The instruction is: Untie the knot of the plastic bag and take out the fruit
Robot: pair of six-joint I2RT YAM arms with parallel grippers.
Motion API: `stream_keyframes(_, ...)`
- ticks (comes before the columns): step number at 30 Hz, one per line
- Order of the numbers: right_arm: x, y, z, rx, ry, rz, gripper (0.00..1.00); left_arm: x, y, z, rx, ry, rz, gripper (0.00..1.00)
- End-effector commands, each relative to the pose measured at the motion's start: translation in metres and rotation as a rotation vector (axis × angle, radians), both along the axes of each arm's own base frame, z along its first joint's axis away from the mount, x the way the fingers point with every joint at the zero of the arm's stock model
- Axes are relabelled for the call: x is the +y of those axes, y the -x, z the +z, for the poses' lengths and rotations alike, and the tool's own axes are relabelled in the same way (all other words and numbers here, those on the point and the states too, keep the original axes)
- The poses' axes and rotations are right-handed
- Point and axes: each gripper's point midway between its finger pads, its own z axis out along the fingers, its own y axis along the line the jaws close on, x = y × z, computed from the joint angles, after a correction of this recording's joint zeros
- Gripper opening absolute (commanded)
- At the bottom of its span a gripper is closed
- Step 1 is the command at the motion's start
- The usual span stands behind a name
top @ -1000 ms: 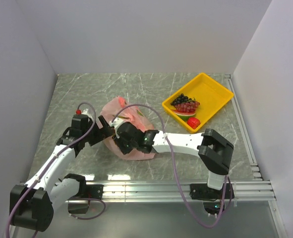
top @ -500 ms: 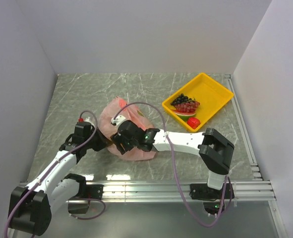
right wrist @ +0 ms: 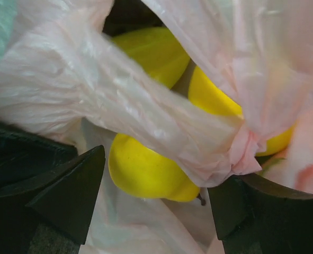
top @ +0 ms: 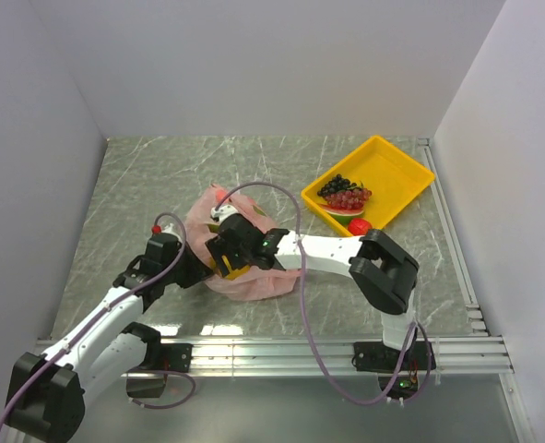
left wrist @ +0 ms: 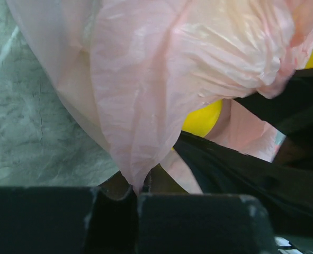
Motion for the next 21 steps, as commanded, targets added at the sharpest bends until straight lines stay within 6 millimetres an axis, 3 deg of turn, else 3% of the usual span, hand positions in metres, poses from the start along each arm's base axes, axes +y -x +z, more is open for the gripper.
stream_keyframes(1,0.013,0.005,-0.003,0.046,-0.032,0.001,0.83,-0.002,0.004,-0.005,0.014,0.017,0.021,0.00)
stream_keyframes(9,0.018,0.016,-0.030,0.098,-0.029,0.063,0.86,-0.003,0.007,-0.014,0.030,0.019,0.021,0.01)
stream_keyframes(12,0.019,0.017,-0.036,0.105,-0.018,0.069,0.81,-0.002,0.006,-0.015,0.028,0.015,0.026,0.01)
stream_keyframes(15,0.015,0.019,-0.035,0.099,-0.027,0.075,0.48,0.000,0.005,-0.015,0.022,0.011,0.040,0.00)
stream_keyframes(16,0.014,0.020,-0.023,0.081,-0.052,0.075,0.30,0.000,0.005,-0.014,0.019,0.010,0.041,0.01)
stream_keyframes(18,0.008,0.022,-0.016,0.060,-0.063,0.082,0.19,0.002,0.004,-0.014,0.014,0.005,0.052,0.01)
stream_keyframes(19,0.006,0.021,0.002,0.038,-0.092,0.085,0.12,0.002,0.003,-0.013,0.010,0.004,0.056,0.01)
stream_keyframes(21,0.001,0.025,0.012,0.014,-0.111,0.101,0.06,0.004,0.002,-0.013,0.005,-0.001,0.064,0.01)
